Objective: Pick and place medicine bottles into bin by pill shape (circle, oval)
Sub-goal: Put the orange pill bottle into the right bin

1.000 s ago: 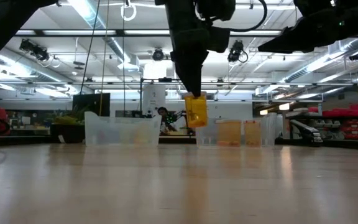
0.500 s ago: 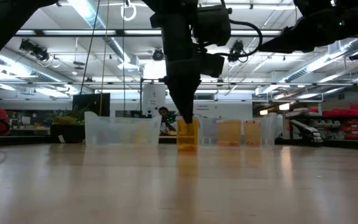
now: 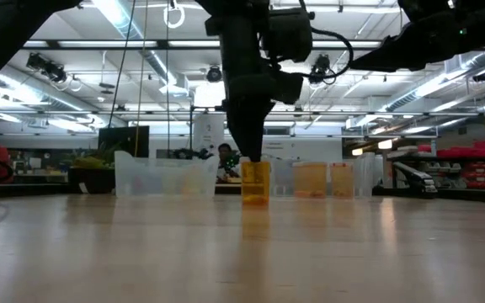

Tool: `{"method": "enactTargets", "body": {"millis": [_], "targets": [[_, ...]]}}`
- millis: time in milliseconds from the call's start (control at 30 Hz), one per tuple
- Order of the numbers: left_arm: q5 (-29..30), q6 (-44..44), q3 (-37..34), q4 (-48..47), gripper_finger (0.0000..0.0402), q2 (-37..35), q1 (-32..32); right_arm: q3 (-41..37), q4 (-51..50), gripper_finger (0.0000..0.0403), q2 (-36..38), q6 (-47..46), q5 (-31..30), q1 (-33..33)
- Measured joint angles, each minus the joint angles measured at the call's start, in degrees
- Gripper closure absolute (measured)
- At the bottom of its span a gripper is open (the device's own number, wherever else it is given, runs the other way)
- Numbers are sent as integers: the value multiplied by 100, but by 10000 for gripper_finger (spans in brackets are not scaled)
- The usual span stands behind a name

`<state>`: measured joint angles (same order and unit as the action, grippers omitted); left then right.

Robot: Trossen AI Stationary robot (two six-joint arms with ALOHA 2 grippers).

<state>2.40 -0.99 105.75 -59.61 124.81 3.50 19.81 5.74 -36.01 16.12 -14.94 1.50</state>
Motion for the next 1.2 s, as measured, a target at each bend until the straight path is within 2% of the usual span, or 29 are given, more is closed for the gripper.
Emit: {"method": "enactTargets", "body": {"millis": [167, 333, 533, 667, 767, 933, 1200], "targets": [[26, -289, 524, -593, 34, -97, 58, 0, -26, 149, 0, -2, 0, 0], [442, -352, 544, -841, 33, -252, -38, 0, -250, 149, -1, 1, 71, 0], [725, -509, 539, -1120, 33, -273, -266, 3, -207, 149, -144, -71, 894, 0], [846, -634, 537, -1268, 33, -273, -507, 4, -55, 149, -681, -393, 1115, 28], [1047, -775, 507, -1340, 33, -273, -737, 2, 493, 149, -1284, -446, 1112, 28], [1335, -1183, -180, -1477, 33, -481, -1086, 187, 935, 149, -2009, -312, 1106, 28], [1398, -2179, -1816, -1008, 33, -1603, -1412, 996, 961, 149, -2883, -325, 1171, 26]]}}
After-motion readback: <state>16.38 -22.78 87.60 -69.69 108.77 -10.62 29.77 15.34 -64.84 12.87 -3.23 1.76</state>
